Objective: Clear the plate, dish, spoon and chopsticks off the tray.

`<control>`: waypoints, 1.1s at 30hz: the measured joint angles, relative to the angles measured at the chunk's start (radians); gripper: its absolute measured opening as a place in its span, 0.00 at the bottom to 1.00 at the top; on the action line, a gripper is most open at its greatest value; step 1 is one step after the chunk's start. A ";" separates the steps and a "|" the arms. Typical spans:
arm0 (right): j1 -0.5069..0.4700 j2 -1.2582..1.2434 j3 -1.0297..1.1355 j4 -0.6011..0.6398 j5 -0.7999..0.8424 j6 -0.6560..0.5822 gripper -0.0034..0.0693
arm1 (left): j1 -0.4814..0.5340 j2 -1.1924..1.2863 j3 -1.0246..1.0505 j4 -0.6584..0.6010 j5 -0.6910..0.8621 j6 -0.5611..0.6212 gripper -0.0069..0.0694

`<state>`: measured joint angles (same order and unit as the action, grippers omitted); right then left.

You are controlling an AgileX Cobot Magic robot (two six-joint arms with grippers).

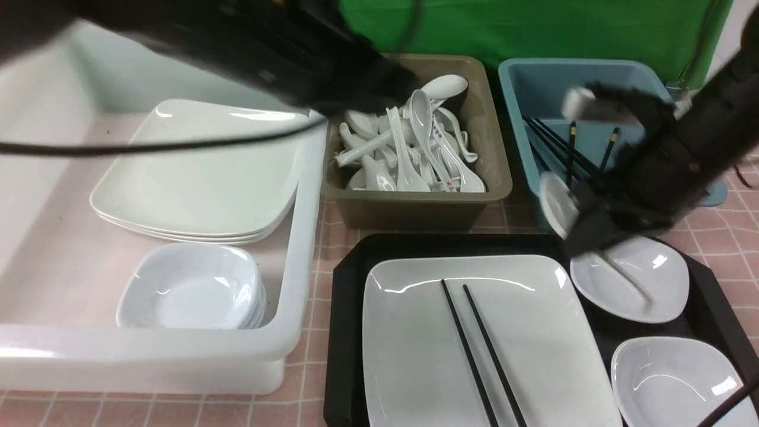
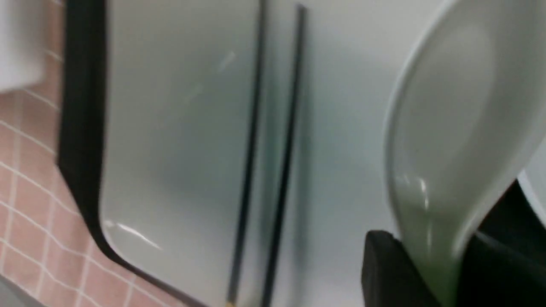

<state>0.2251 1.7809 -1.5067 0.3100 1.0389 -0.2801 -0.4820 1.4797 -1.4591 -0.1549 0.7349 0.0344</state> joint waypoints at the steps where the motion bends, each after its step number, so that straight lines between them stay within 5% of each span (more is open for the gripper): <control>1: 0.018 0.010 -0.036 0.005 -0.016 -0.003 0.37 | 0.020 -0.009 0.000 0.000 0.003 -0.002 0.09; 5: 0.102 0.164 -0.341 0.024 -0.101 0.013 0.37 | 0.136 -0.039 -0.001 0.003 0.065 -0.004 0.09; 13: 0.127 0.526 -0.842 0.029 -0.146 0.144 0.38 | 0.148 -0.039 -0.001 -0.013 0.174 0.035 0.09; 20: 0.127 0.691 -1.070 0.023 -0.126 0.183 0.70 | 0.148 -0.039 -0.001 -0.089 0.203 0.074 0.09; 24: 0.123 0.677 -1.115 0.008 0.025 0.188 0.74 | 0.148 -0.039 -0.001 -0.126 0.214 0.101 0.09; 27: 0.115 0.637 -1.130 -0.008 0.094 0.208 0.60 | 0.140 -0.040 -0.001 -0.148 0.238 0.141 0.09; 31: 0.107 0.525 -1.103 -0.023 0.094 0.202 0.19 | 0.077 -0.043 -0.001 -0.128 0.275 0.150 0.09; 33: 0.108 0.447 -1.042 -0.023 0.094 0.191 0.13 | 0.021 -0.043 -0.001 -0.106 0.292 0.151 0.09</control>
<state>0.3336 2.2278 -2.5484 0.2874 1.1328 -0.0886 -0.4614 1.4366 -1.4603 -0.2611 1.0264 0.1852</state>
